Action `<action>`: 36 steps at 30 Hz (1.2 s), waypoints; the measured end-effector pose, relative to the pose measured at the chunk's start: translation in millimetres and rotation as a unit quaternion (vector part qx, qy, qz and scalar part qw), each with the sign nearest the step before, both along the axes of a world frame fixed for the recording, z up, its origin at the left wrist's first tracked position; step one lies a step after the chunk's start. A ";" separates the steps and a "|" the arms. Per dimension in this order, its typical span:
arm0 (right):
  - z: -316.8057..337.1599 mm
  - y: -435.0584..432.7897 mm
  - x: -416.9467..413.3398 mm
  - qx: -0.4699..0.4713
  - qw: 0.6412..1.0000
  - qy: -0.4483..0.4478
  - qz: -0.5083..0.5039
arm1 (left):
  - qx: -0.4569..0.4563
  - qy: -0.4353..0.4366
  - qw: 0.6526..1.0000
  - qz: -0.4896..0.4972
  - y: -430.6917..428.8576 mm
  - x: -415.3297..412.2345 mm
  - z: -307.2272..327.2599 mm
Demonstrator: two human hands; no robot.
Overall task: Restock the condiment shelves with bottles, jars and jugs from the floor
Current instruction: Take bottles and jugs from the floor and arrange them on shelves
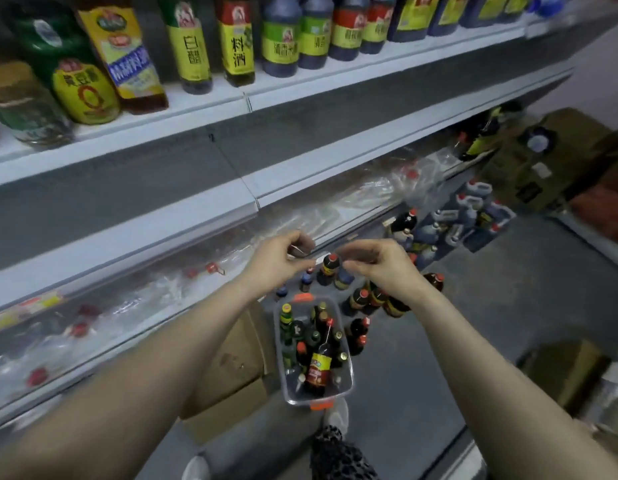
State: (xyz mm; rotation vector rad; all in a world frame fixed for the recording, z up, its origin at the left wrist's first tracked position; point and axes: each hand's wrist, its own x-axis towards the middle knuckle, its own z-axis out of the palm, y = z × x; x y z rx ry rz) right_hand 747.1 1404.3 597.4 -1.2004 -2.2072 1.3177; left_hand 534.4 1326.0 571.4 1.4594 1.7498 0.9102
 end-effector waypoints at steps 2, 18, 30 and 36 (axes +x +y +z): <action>-20.9 23.3 13.8 -0.015 1.000 -0.004 0.009 | -0.026 -0.017 0.999 0.020 12.5 15.5 -19.1; -265.0 32.3 49.4 -0.266 0.955 -0.076 -0.108 | -0.226 -0.117 0.954 0.161 -4.1 43.5 -237.4; -481.5 0.5 34.1 -0.331 0.902 -0.208 -0.182 | -0.326 -0.147 0.914 0.193 -33.0 63.8 -441.8; -576.9 7.0 14.4 -0.314 0.890 -0.260 -0.204 | -0.349 -0.129 0.911 0.176 -25.7 76.2 -527.6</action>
